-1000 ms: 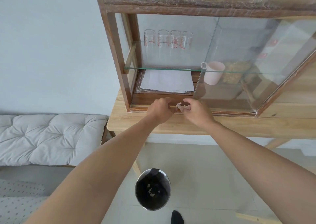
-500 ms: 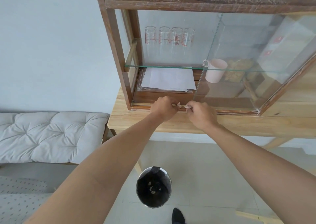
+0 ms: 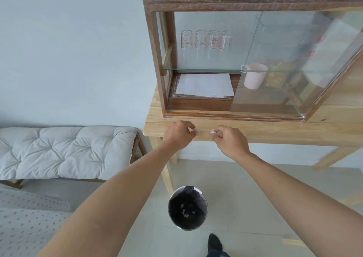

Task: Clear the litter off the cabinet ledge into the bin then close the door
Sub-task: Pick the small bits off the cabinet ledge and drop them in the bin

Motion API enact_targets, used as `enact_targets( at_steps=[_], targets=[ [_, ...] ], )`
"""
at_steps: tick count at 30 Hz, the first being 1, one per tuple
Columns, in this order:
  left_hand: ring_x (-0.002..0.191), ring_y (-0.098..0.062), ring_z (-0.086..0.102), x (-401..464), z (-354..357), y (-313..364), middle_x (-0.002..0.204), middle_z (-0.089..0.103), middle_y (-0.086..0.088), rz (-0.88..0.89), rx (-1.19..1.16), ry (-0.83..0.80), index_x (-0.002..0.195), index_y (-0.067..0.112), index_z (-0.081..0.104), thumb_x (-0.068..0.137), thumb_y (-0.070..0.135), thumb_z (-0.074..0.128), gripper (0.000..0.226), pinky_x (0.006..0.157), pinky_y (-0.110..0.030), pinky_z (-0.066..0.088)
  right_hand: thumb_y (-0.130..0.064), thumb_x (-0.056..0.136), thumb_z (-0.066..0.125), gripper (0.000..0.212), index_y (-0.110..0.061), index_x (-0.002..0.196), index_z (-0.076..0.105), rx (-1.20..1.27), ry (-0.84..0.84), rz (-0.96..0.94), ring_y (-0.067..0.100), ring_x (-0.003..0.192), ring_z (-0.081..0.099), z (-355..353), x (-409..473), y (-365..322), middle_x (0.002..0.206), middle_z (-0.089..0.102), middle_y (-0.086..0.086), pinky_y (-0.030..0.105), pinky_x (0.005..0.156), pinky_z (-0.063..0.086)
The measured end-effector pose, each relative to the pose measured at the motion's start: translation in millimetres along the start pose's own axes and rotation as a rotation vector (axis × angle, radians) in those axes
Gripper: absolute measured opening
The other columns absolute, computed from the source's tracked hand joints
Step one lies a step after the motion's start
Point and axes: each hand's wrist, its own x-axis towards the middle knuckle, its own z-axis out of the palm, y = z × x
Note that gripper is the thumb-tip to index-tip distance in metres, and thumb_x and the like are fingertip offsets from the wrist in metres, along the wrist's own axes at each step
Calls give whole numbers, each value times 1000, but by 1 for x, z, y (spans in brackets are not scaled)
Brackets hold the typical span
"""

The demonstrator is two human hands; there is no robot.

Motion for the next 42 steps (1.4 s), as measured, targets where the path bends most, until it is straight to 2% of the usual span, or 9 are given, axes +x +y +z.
enact_targets(
  at_steps=[4, 9, 13, 17, 22, 27, 33, 36, 42],
  targets=[
    [83, -19, 69, -33, 11, -28, 80, 72, 10, -33, -5, -3, 110, 27, 79, 96, 47, 69, 26, 73, -34, 57, -47, 102, 57, 27, -32, 110, 77, 26, -66, 37, 24, 83, 70, 27, -29, 6, 80, 74, -10, 31, 65, 43],
    [83, -17, 65, -68, 35, -61, 82, 65, 15, -99, 23, -49, 116, 29, 78, 97, 47, 65, 29, 69, -31, 52, -50, 100, 59, 25, -34, 105, 77, 56, -174, 99, 21, 81, 70, 65, -56, 19, 80, 70, -13, 30, 64, 41],
    [89, -20, 67, -85, 56, -81, 89, 68, 11, -180, 28, -109, 120, 29, 76, 97, 46, 66, 30, 79, -38, 58, -53, 99, 59, 26, -35, 107, 76, 52, -246, 126, 23, 89, 72, 92, -69, 28, 91, 75, -11, 32, 72, 45],
    [85, -19, 67, -93, 74, -91, 91, 70, 10, -245, 52, -141, 122, 31, 74, 98, 48, 65, 32, 72, -33, 55, -54, 97, 61, 28, -34, 108, 77, 44, -335, 145, 24, 93, 72, 116, -77, 39, 92, 74, -11, 34, 80, 54],
    [87, -19, 65, -96, 85, -97, 100, 71, 5, -272, 92, -158, 145, 31, 58, 99, 46, 66, 48, 76, -34, 54, -58, 94, 65, 49, -31, 134, 68, 22, -450, 161, 24, 110, 72, 132, -78, 52, 107, 78, -8, 38, 92, 55],
    [83, -16, 62, -97, 82, -103, 102, 71, 5, -324, 100, -155, 139, 30, 63, 100, 42, 66, 41, 70, -30, 50, -56, 95, 63, 51, -31, 140, 65, -2, -438, 166, 24, 114, 71, 129, -70, 57, 110, 78, -8, 40, 98, 56],
    [81, -15, 63, -98, 66, -98, 100, 68, 6, -321, 71, -137, 137, 28, 65, 101, 40, 66, 39, 59, -24, 45, -53, 96, 63, 46, -30, 136, 67, 34, -366, 180, 22, 106, 72, 115, -63, 50, 95, 71, -14, 36, 86, 52],
    [82, -16, 67, -100, 56, -91, 98, 69, 6, -305, 64, -129, 135, 29, 65, 100, 41, 66, 37, 65, -29, 54, -52, 97, 63, 43, -31, 134, 69, 44, -331, 184, 21, 103, 72, 105, -67, 46, 88, 66, -18, 34, 85, 51],
    [87, -18, 70, -102, 28, -71, 94, 73, 8, -229, 68, -100, 134, 30, 66, 99, 44, 62, 37, 78, -38, 61, -52, 99, 62, 42, -30, 134, 69, 71, -254, 177, 22, 104, 71, 74, -77, 34, 99, 71, -13, 36, 88, 52]
  ],
)
